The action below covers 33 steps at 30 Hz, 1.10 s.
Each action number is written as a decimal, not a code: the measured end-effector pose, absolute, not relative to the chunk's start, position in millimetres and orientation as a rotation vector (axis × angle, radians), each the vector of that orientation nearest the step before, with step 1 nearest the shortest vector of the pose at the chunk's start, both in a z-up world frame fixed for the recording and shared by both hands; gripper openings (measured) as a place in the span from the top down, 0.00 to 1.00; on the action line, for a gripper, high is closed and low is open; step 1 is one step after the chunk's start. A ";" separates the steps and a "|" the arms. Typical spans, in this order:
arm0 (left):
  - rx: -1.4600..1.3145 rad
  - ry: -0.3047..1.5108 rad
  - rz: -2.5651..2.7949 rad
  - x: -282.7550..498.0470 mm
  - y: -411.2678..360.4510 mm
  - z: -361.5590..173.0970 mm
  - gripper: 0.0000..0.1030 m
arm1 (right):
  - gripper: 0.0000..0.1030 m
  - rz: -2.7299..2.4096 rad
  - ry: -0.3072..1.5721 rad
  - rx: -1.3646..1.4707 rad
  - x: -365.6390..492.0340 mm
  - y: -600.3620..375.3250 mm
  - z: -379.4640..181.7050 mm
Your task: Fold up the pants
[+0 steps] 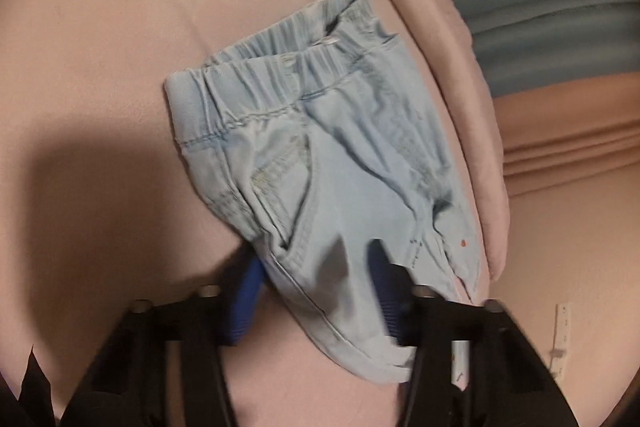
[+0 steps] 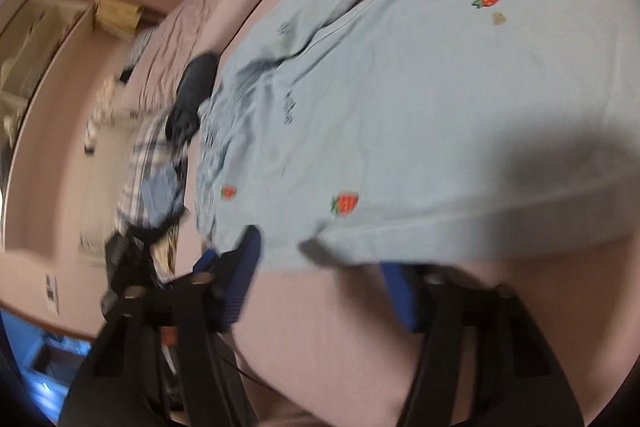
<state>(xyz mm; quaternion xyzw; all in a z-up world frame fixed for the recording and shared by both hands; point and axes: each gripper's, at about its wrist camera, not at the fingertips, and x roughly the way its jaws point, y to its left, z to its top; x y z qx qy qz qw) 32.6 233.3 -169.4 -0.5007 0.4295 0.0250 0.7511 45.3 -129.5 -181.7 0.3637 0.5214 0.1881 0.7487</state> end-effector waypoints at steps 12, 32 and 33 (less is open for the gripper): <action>-0.780 1.026 0.133 15.6 226.2 -150.8 0.86 | 0.93 0.357 1.142 0.603 23.0 -119.3 -151.0; -0.456 0.889 0.076 48.9 220.9 -93.8 0.53 | 0.39 -0.053 1.022 0.519 27.7 -270.0 -127.6; -0.440 0.907 0.058 64.1 214.2 -100.3 0.53 | 0.39 -0.037 0.990 0.505 33.3 -276.0 -124.8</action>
